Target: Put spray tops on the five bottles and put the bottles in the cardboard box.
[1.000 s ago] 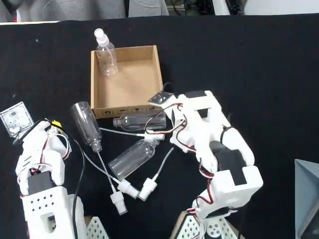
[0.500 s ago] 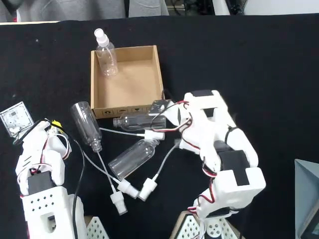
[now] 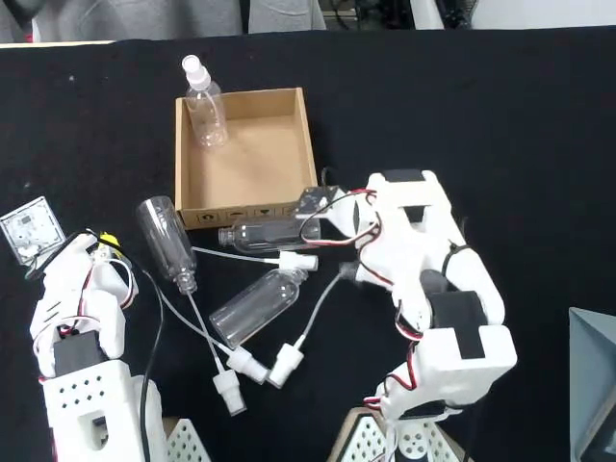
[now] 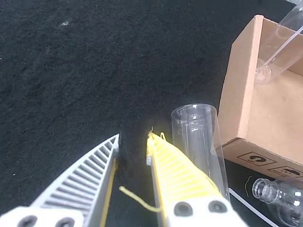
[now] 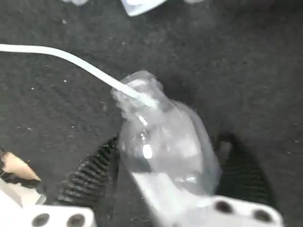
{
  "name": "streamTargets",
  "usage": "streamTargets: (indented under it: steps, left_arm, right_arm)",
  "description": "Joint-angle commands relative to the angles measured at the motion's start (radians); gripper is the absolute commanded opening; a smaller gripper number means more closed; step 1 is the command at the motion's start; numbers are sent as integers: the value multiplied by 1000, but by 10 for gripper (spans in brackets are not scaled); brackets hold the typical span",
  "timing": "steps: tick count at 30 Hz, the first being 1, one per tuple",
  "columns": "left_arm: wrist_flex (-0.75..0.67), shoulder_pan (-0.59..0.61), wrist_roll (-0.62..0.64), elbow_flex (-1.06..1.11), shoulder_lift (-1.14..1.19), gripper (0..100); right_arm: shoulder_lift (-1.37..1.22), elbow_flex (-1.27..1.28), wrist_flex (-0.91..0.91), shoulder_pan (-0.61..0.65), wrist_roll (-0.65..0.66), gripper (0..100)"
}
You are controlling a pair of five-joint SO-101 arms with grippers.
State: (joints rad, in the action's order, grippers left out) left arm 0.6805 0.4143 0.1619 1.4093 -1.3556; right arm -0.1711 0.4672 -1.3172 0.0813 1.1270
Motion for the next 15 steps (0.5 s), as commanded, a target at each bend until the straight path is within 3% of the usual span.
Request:
streamTargets:
  steps: [1,15]
  left_arm:
    - [-21,10,-8,-16,-18,84]
    - [-20,10,-8,-16,-18,86]
  right_arm:
    - [4,-4,-11,-26,8,95]
    - [5,-4,-12,-25,-295,93]
